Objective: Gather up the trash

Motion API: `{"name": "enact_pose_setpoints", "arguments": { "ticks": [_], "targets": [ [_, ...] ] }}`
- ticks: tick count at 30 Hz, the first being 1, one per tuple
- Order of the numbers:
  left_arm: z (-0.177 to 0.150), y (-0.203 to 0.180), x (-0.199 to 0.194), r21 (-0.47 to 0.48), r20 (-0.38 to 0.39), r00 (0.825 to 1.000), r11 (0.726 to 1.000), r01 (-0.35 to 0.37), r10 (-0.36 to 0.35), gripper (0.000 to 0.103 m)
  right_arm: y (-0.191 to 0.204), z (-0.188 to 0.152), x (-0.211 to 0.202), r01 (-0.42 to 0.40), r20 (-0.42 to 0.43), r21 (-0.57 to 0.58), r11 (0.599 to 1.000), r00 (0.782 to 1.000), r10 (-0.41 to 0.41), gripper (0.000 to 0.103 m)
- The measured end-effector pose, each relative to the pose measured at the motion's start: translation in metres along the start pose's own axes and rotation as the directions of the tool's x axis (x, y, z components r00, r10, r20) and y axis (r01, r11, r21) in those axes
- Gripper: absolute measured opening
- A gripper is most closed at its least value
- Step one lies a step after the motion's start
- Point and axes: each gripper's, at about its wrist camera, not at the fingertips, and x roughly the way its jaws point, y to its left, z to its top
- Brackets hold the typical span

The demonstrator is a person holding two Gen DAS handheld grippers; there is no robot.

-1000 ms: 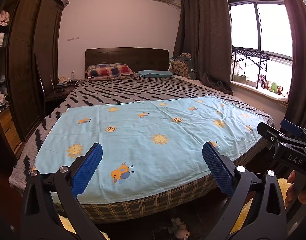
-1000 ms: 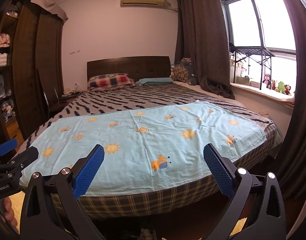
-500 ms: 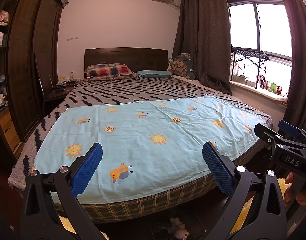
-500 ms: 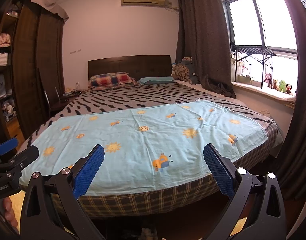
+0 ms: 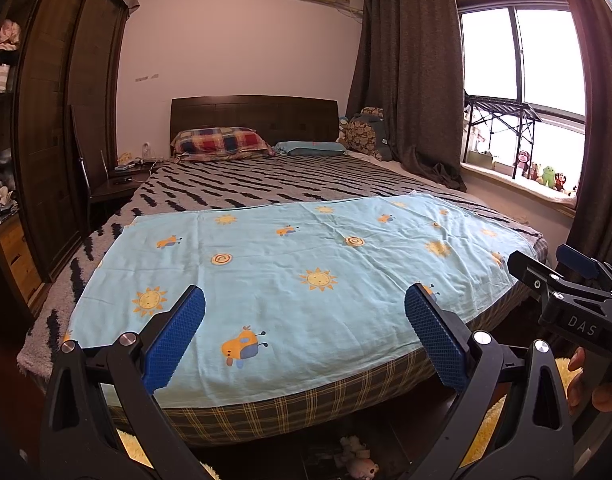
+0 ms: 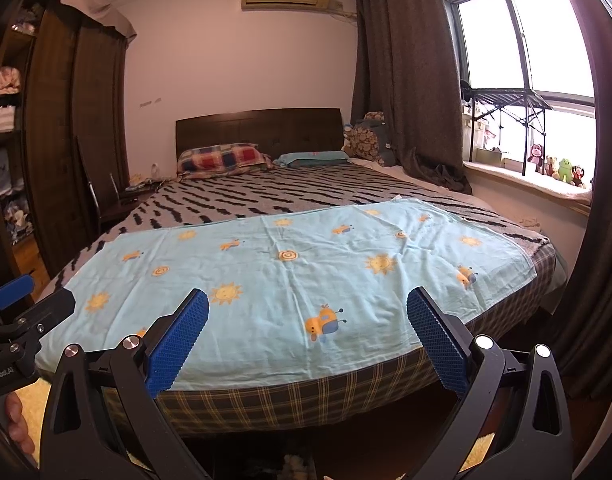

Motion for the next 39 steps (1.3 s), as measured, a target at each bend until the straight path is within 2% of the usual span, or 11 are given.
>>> {"name": "enact_pose_setpoints", "arguments": {
  "ticks": [24,30,33,39],
  "targets": [
    [0.002,0.001,0.003,0.003,-0.006,1.0,1.0,0.006,-0.006,0.095,0.003,0.0,0.001,-0.003,-0.005,-0.002,1.0,1.0,0.003,0.1],
    [0.003,0.007,0.008,-0.027,-0.033,0.999,0.999,0.036,-0.037,0.095,0.004,0.0,0.001,0.0,-0.008,-0.001,1.0,1.0,0.0,0.1],
    [0.003,0.007,0.009,-0.027,-0.032,0.999,0.999,0.021,-0.022,0.095,0.004,0.0,0.004,0.0,-0.011,-0.003,1.0,1.0,0.0,0.1],
    [0.006,0.012,0.009,-0.056,-0.025,0.999,0.997,0.046,-0.047,0.095,0.003,0.0,0.008,-0.006,-0.02,-0.007,1.0,1.0,0.006,0.1]
  ]
}}
